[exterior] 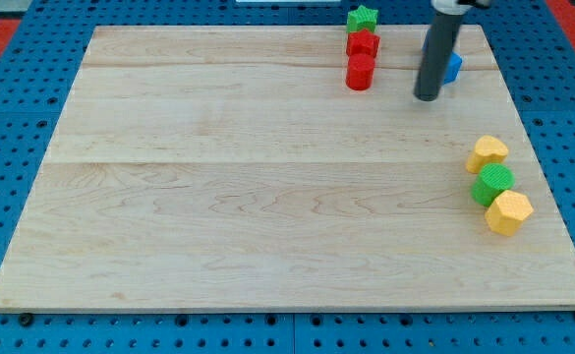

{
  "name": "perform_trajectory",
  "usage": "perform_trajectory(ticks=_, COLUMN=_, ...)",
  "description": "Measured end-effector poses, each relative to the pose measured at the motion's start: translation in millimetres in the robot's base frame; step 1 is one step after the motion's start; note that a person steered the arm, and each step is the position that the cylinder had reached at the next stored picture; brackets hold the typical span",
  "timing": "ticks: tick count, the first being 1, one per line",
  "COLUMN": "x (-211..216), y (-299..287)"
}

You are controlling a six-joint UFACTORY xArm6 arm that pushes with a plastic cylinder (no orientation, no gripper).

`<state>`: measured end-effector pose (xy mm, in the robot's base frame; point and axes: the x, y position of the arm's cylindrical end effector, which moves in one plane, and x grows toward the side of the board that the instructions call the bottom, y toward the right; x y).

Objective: Separate green circle from the yellow heart and yellow hexagon

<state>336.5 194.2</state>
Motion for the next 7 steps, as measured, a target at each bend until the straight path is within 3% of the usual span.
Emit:
perform_trajectory(ticks=2, x=-12, y=78)
perform_trajectory(ticks=3, x=18, y=146)
perform_trajectory(ticks=4, x=45, y=151)
perform_trajectory(ticks=5, x=132, y=151)
perform_trajectory(ticks=6, x=164, y=103)
perform_trajectory(ticks=7, x=163, y=25)
